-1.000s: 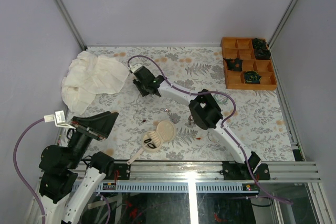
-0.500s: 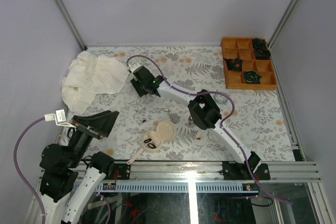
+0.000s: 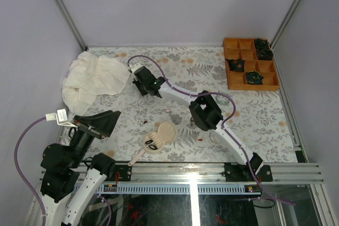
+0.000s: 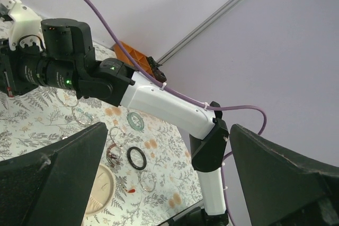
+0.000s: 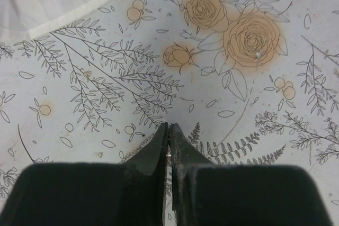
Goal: Organize the mixed jewelry
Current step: Pick up the jewelry from the center of the board, then place the jewelry in the jewelry box.
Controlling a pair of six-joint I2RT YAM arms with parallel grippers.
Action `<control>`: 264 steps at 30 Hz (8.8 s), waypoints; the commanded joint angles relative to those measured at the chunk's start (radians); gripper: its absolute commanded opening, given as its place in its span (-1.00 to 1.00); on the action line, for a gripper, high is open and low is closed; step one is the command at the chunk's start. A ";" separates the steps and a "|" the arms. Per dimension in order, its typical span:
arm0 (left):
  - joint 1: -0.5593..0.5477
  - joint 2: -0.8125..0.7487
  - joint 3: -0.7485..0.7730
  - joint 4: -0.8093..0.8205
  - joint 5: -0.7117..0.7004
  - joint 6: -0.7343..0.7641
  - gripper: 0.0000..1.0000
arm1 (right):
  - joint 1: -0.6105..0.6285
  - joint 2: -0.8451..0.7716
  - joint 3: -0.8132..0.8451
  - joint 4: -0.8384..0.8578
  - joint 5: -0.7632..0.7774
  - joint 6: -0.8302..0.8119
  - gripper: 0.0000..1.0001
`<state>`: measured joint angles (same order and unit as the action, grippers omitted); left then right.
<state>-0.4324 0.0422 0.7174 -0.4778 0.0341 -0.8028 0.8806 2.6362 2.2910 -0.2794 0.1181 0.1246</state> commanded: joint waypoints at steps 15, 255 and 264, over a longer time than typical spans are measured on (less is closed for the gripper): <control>-0.008 -0.017 -0.014 0.048 0.006 -0.001 0.98 | 0.004 -0.289 -0.272 0.032 0.004 -0.034 -1.00; -0.008 0.058 -0.443 0.246 0.183 -0.078 -0.18 | 0.059 -1.164 -0.945 -0.159 -0.141 0.074 -1.00; -0.007 0.050 -0.444 0.240 0.181 -0.079 -0.18 | 0.049 -1.153 -0.922 -0.158 -0.144 0.066 -1.00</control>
<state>-0.4324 0.1051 0.2764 -0.2451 0.2173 -0.8928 0.9413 1.4769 1.3224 -0.4793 -0.0189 0.2085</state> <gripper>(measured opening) 0.412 0.010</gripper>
